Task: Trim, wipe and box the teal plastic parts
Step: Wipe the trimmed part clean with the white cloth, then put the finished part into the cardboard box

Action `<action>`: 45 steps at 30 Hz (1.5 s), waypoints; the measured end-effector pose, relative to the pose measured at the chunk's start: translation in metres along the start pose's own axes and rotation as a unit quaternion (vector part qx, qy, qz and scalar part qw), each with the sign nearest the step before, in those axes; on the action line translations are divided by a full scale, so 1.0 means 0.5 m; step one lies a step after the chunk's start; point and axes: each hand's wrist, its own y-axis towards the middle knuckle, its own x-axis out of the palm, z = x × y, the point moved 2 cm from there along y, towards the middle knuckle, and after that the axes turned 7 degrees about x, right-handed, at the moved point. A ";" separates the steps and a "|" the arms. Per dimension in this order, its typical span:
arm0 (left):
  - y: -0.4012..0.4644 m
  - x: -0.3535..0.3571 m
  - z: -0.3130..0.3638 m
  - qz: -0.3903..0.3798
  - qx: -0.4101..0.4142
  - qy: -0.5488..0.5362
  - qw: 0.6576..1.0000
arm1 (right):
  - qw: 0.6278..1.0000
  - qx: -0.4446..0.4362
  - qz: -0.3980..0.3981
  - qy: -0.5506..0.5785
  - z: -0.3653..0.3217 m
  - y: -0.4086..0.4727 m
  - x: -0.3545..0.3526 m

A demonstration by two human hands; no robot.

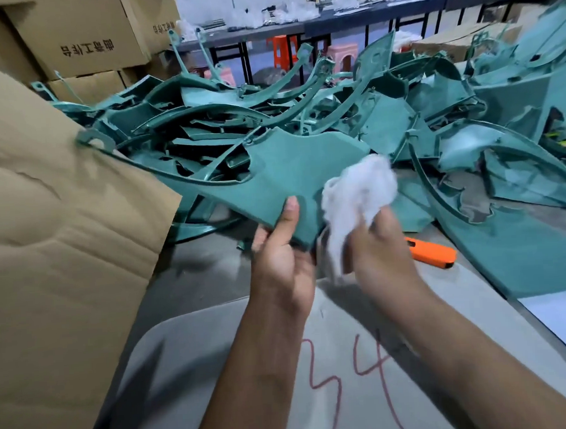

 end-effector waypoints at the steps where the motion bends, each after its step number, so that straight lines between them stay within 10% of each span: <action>1: -0.003 0.002 -0.003 -0.010 -0.005 0.034 0.999 | 0.997 -0.048 -0.011 -0.055 0.001 -0.009 0.011; 10: 0.029 -0.029 0.051 -0.077 0.183 0.238 0.951 | 0.989 -0.098 0.002 -0.111 -0.010 -0.005 -0.013; 19: 0.042 -0.052 0.103 0.044 0.392 0.385 0.835 | 0.925 -0.093 -0.300 -0.213 -0.031 -0.013 -0.031; 26: 0.013 -0.041 0.114 0.065 0.374 0.372 0.847 | 0.993 -0.105 -0.023 -0.038 -0.020 0.017 -0.054; 36: -0.043 0.111 0.246 -0.040 0.399 0.554 0.730 | 0.989 -0.001 -0.114 0.093 -0.098 0.014 -0.008; 45: -0.190 0.093 0.594 0.214 0.471 0.371 0.771 | 0.954 -0.021 -0.284 0.094 -0.347 -0.051 0.295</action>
